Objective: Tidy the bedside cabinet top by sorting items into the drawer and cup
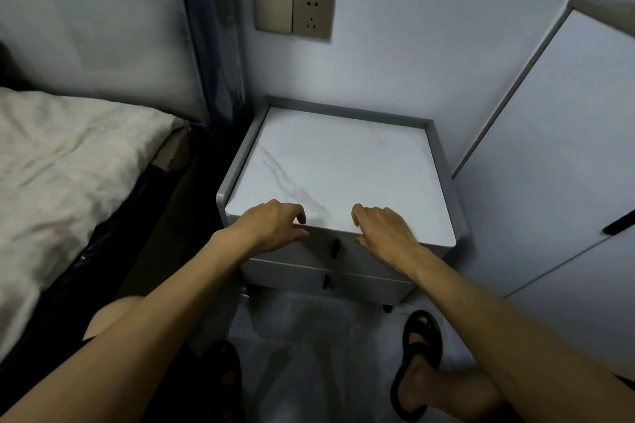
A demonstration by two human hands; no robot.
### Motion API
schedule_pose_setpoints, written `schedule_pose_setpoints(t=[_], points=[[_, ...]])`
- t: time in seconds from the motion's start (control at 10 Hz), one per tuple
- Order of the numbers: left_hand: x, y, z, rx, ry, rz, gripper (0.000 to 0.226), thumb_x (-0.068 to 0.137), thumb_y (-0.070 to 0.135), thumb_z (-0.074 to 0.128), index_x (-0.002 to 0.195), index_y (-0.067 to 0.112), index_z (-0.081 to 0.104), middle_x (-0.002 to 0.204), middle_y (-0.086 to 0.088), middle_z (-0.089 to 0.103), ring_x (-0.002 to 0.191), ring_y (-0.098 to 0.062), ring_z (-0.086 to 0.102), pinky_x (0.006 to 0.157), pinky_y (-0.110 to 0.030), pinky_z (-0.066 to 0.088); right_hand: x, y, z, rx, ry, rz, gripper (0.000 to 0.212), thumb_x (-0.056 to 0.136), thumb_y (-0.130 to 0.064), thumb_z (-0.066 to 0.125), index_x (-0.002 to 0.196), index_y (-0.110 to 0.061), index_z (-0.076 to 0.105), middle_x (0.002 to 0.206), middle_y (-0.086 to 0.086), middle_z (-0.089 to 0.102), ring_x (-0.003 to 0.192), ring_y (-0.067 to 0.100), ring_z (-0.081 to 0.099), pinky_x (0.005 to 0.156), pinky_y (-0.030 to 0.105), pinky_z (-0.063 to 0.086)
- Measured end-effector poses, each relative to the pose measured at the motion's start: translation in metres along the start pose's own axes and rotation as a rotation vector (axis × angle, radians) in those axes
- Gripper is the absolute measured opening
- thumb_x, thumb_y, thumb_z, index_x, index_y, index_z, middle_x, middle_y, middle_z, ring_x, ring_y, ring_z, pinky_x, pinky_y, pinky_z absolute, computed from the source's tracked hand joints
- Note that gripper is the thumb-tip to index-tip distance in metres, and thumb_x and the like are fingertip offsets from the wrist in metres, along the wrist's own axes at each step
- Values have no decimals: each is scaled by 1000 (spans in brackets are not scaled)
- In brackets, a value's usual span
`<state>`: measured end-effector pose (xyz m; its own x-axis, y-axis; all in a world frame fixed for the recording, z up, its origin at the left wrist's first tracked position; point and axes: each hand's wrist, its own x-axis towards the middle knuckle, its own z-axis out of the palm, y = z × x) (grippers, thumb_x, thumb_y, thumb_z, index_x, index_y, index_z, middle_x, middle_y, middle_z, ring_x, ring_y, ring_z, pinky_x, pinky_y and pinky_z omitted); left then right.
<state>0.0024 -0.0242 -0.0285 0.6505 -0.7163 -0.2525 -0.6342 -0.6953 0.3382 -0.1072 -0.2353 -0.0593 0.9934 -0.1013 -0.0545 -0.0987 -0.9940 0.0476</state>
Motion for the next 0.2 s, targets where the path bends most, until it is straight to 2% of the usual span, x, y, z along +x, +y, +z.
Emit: schedule_pose_setpoints(t=[0.1, 0.2], points=[[-2, 4, -16, -4, -2, 11, 37, 93, 46, 59, 123, 25, 57, 117, 0, 67, 77, -15, 57, 86, -34, 50, 6, -3, -21, 111, -192, 91, 24, 91, -24, 61, 108, -11, 50, 102, 8, 63, 87, 25, 58, 76, 36, 49], [-5, 9, -27, -8, -19, 9, 37, 93, 45, 60, 124, 24, 57, 115, 0, 68, 74, -13, 61, 84, -33, 51, 7, -3, -36, 190, -372, 157, 34, 90, -32, 63, 111, -6, 59, 109, 11, 64, 96, 28, 62, 85, 38, 52]])
